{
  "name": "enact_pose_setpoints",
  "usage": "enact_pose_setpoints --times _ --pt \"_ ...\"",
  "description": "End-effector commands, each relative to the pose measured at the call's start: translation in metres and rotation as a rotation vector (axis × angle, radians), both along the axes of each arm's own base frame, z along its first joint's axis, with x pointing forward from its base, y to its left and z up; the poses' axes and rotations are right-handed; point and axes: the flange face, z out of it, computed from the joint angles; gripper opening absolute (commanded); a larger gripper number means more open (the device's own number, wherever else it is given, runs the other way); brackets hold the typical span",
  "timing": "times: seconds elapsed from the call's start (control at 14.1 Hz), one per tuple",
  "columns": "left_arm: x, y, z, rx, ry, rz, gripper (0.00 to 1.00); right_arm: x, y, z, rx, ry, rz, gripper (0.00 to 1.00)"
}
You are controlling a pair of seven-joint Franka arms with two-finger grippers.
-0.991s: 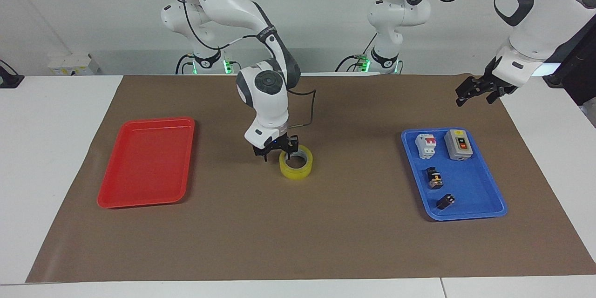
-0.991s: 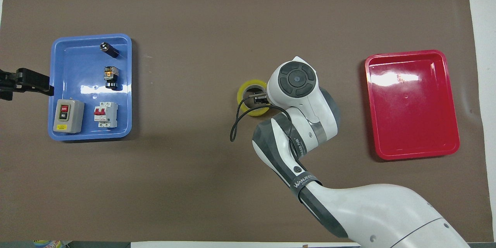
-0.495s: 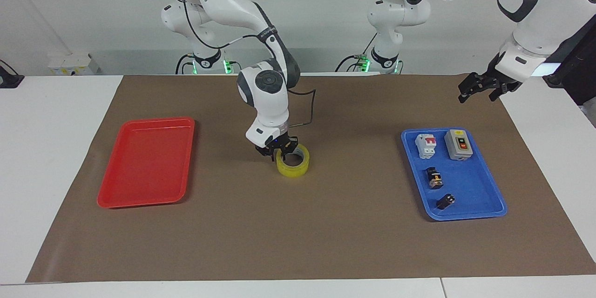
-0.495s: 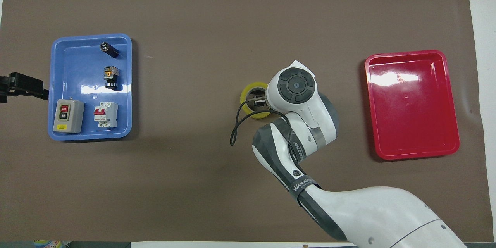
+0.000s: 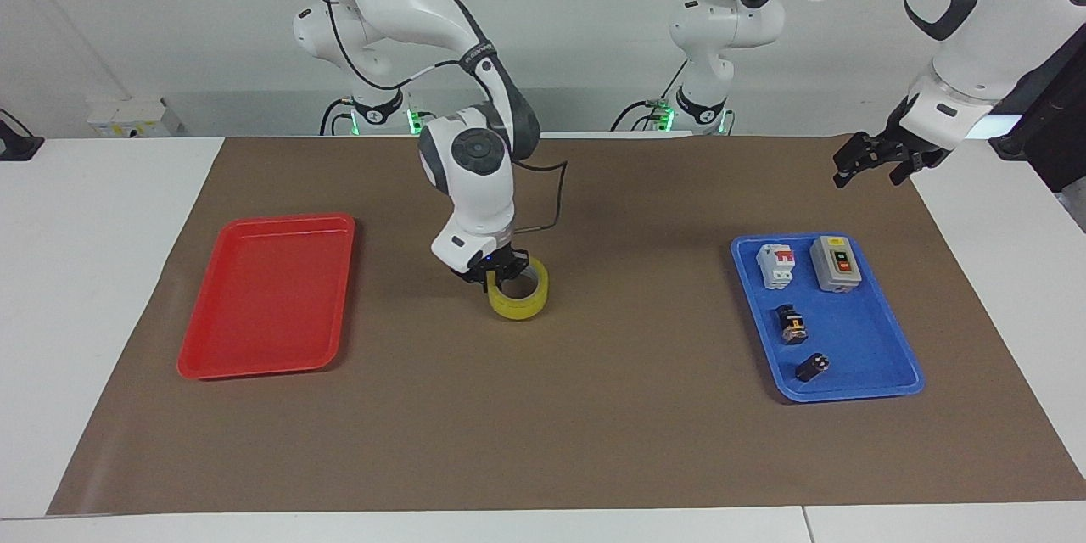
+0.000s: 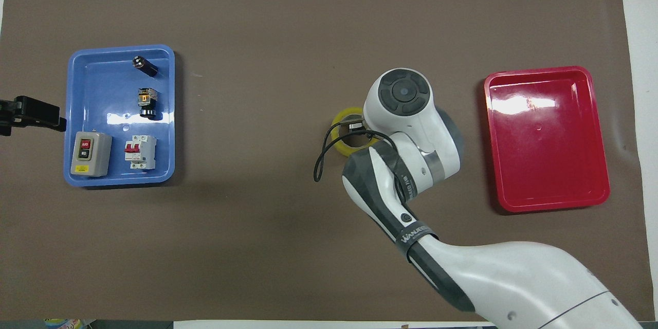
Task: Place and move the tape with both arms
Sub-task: 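Carry the tape roll with the right gripper over the red tray, then lower the tape roll into the red tray and open the right gripper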
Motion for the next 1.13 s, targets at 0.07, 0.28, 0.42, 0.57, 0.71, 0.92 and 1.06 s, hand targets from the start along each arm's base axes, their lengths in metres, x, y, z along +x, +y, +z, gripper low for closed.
enact_pose_setpoints --times 0.07,0.28,0.42,0.57,0.71,0.92,1.06 --pt "-0.006 -0.001 0.002 -0.023 -0.014 -0.007 1.0 0.027 -0.147 0.057 0.01 0.028 0.098 0.0" --pt "-0.006 -0.001 0.002 -0.023 -0.014 -0.007 1.0 0.019 -0.25 0.057 0.023 0.084 0.151 0.0" --pt "-0.006 -0.001 0.002 -0.023 -0.014 -0.007 1.0 0.015 -0.32 0.05 0.028 0.065 0.208 0.0" --pt "-0.006 -0.001 0.001 -0.023 -0.013 -0.007 1.0 0.003 -0.368 0.038 0.037 0.07 0.236 0.0" --pt "-0.006 -0.001 0.001 -0.023 -0.013 -0.007 1.0 -0.012 -0.394 0.023 0.033 0.049 0.238 0.0" --pt "-0.006 -0.001 0.002 -0.023 -0.014 -0.007 1.0 -0.033 -0.42 -0.002 0.008 -0.015 0.265 0.0" --pt "-0.006 -0.001 0.001 -0.023 -0.013 -0.007 1.0 -0.033 -0.418 -0.011 0.01 -0.011 0.256 0.0"
